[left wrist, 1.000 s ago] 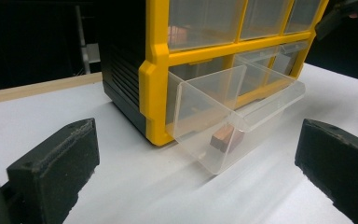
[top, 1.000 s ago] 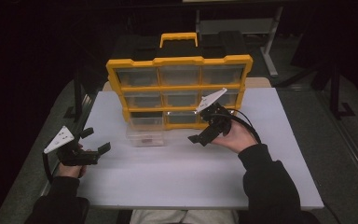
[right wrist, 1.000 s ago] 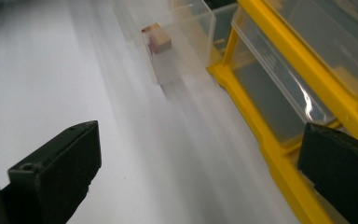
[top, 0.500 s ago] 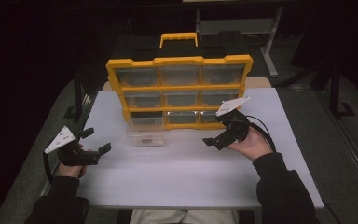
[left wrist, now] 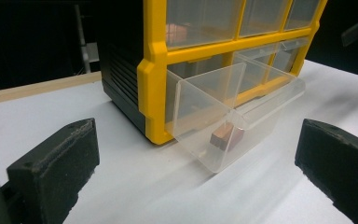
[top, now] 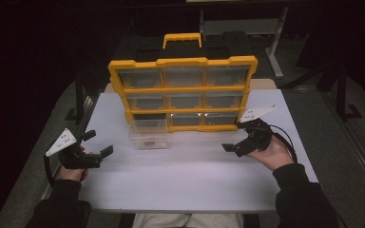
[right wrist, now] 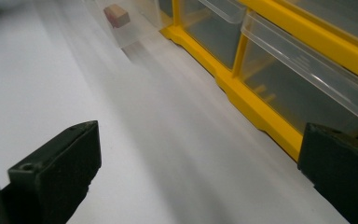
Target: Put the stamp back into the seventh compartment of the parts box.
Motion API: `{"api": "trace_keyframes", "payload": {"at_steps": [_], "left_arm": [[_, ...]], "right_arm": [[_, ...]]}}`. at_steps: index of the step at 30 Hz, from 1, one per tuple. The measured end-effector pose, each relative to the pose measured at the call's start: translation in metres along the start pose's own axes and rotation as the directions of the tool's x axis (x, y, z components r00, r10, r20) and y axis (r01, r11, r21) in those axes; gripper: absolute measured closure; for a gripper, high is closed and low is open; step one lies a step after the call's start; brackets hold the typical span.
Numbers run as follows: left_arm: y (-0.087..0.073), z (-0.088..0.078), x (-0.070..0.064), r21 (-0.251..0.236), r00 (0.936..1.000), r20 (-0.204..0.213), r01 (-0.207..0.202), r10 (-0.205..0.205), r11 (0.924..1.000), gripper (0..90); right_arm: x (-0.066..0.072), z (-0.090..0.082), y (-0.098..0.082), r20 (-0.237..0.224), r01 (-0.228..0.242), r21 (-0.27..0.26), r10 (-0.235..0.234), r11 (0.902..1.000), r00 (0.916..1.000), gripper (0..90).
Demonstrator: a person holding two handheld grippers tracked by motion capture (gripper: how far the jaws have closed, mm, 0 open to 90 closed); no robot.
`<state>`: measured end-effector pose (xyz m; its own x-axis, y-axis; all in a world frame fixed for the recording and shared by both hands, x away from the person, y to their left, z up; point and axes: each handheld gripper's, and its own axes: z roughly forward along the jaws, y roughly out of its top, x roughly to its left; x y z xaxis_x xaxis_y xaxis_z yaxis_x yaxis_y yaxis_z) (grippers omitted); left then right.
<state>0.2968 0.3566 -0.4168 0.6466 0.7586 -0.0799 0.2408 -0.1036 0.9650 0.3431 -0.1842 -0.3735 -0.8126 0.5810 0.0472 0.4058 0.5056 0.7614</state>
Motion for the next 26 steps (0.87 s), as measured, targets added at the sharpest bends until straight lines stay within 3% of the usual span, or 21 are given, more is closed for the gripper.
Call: {"api": "trace_keyframes", "payload": {"at_steps": [11,19,26], "left_arm": [[0.0,0.0,0.0,0.0,1.0,0.002,-0.002,0.002,1.0,0.0],[0.0,0.0,0.0,-0.002,0.9999,0.011,-0.007,0.007,1.0,0.0],[0.001,0.001,-0.002,-0.003,0.9998,0.018,-0.008,0.008,1.0,0.0]], "right_arm": [[-0.006,-0.012,-0.035,0.031,-0.054,-0.04,0.055,0.9978,0.998,0.0],[-0.004,-0.021,-0.059,0.069,-0.072,-0.103,0.08,0.9921,0.9944,0.0],[-0.004,-0.023,-0.075,0.074,-0.099,-0.093,0.106,0.9908,0.9916,0.0]]}}
